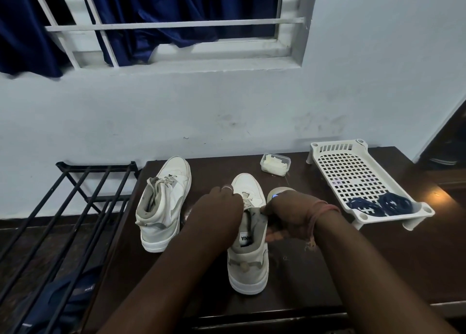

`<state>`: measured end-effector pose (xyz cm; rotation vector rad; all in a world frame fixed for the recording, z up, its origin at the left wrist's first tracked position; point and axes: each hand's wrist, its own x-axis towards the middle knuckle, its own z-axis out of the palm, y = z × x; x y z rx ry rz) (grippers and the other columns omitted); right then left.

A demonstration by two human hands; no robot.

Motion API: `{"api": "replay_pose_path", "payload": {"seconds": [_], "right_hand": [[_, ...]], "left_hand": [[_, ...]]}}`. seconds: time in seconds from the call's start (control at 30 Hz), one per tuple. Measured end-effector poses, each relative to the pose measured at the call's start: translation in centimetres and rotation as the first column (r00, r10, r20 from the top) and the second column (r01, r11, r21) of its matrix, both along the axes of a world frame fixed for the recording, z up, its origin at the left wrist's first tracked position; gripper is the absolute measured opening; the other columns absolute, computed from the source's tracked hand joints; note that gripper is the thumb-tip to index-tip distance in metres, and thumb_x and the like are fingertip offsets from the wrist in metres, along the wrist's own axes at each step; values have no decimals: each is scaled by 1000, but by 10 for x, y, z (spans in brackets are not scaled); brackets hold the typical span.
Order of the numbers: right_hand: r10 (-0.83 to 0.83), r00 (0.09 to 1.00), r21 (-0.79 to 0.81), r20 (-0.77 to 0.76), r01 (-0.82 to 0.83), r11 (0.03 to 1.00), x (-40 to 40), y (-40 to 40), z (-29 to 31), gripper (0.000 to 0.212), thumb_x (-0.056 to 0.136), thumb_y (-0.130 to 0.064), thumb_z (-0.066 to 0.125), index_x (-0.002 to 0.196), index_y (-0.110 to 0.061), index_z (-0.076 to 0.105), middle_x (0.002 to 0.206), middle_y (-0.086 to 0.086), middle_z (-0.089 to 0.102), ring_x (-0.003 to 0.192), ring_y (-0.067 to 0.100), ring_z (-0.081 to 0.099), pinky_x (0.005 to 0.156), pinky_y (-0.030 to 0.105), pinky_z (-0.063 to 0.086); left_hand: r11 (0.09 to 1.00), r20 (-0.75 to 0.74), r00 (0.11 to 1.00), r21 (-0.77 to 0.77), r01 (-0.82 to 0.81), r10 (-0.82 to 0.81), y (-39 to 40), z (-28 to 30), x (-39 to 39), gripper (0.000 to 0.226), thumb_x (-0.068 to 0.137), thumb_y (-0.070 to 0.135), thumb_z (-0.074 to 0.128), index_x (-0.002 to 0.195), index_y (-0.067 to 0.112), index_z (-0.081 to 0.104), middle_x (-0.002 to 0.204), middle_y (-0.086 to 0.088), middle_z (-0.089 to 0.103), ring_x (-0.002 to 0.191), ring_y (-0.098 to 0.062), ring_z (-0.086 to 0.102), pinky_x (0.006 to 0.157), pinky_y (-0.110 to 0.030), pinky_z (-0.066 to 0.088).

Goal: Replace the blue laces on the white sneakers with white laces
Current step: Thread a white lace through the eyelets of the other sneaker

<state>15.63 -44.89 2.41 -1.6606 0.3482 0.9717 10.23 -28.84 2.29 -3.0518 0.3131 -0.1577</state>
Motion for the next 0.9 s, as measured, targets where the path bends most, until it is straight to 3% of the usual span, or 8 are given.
{"api": "replay_pose_path", "payload": {"seconds": [0.1, 0.27, 0.53, 0.73, 0.83, 0.9], "right_hand": [[6, 1000, 3, -1, -6, 1000, 0, 0, 0, 22, 101, -4, 37, 110, 0, 57, 88, 17, 65, 70, 26, 66, 66, 38, 59], [12, 1000, 1, -13, -12, 1000, 0, 0, 0, 27, 101, -5, 37, 118, 2, 57, 91, 17, 66, 71, 25, 66, 66, 37, 58], [11, 1000, 25, -2, -11, 1000, -2, 1, 3, 22, 100, -4, 38, 100, -2, 60, 83, 14, 67, 71, 25, 65, 73, 40, 58], [25, 1000, 38, 9, -25, 999, -2, 0, 6, 23, 100, -10, 45, 113, 1, 60, 94, 18, 68, 76, 27, 67, 71, 38, 59], [10, 1000, 60, 12, -10, 998, 0, -3, 7, 26, 103, -18, 42, 109, 0, 60, 92, 20, 64, 75, 29, 66, 80, 43, 59], [25, 999, 56, 27, -26, 998, 0, -4, 5, 26, 103, -12, 37, 104, 1, 59, 90, 21, 62, 74, 29, 64, 86, 46, 56]], "left_hand": [[999, 3, 1000, 33, -9, 9, -3, -7, -2, 23, 95, 21, 46, 116, 18, 53, 122, -7, 52, 105, -27, 53, 76, -35, 36], [990, -1, 997, -120, -71, 72, -4, -18, 2, 21, 99, 32, 44, 110, 23, 60, 119, -2, 56, 107, -26, 52, 84, -36, 41], [957, -82, 994, -274, -96, 76, -3, -26, 6, 23, 97, 37, 44, 104, 26, 63, 112, -1, 56, 105, -25, 52, 90, -40, 45], [931, -73, 993, -347, -115, 96, -6, -30, 7, 28, 98, 42, 44, 101, 26, 67, 108, -1, 58, 104, -24, 53, 88, -41, 47], [933, -92, 990, -335, -132, 108, -6, -29, 7, 30, 99, 46, 44, 103, 27, 67, 109, 0, 58, 105, -24, 53, 90, -42, 46], [928, -97, 988, -343, -148, 121, -7, -30, 6, 30, 98, 47, 44, 102, 28, 67, 108, 2, 58, 106, -23, 53, 92, -43, 44]]}}
